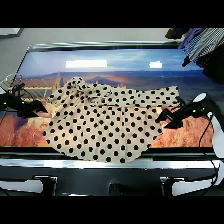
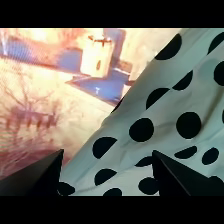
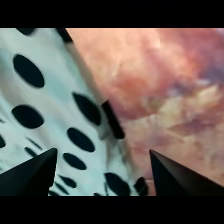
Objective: Fold the clothes and pants, and hang the long-sleeved shirts on hangers.
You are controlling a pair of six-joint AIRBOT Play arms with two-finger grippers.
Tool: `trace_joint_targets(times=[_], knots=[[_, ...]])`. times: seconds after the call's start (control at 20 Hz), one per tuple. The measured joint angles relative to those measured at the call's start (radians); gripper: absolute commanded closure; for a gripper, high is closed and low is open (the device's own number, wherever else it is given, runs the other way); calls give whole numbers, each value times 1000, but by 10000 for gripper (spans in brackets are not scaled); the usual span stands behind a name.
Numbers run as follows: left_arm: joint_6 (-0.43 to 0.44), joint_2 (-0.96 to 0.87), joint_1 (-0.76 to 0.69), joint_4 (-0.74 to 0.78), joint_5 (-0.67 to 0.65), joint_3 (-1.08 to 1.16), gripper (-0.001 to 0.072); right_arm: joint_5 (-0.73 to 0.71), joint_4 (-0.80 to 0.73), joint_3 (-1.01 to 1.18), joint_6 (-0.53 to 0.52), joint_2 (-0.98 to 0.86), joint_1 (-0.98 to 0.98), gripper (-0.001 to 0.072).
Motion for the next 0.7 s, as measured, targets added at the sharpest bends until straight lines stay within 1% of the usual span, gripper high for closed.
trace_joint_targets(times=[0.05, 0.1, 0.15, 0.2, 0.35, 0.65, 0.7], knots=[[4, 0, 1, 4, 4, -16, 91, 4, 17, -23, 0, 1, 2, 185], [5, 0, 3, 5, 12, -34, 91, 6, 27, -46, 0, 1, 3, 455], [8, 0, 4, 6, 16, -52, 91, -2, 27, -66, 0, -1, 3, 661], [10, 0, 6, 8, 20, -74, 91, -13, 27, -80, 0, -1, 3, 683], [20, 0, 8, 11, 43, -140, 91, -11, 77, -101, -7, 22, 4, 683], [28, -8, 10, -18, 124, -226, 91, 6, 104, -111, -8, 89, 4, 683], [27, -12, 8, -23, 127, -231, 107, 10, 110, -111, -8, 97, 4, 683]])
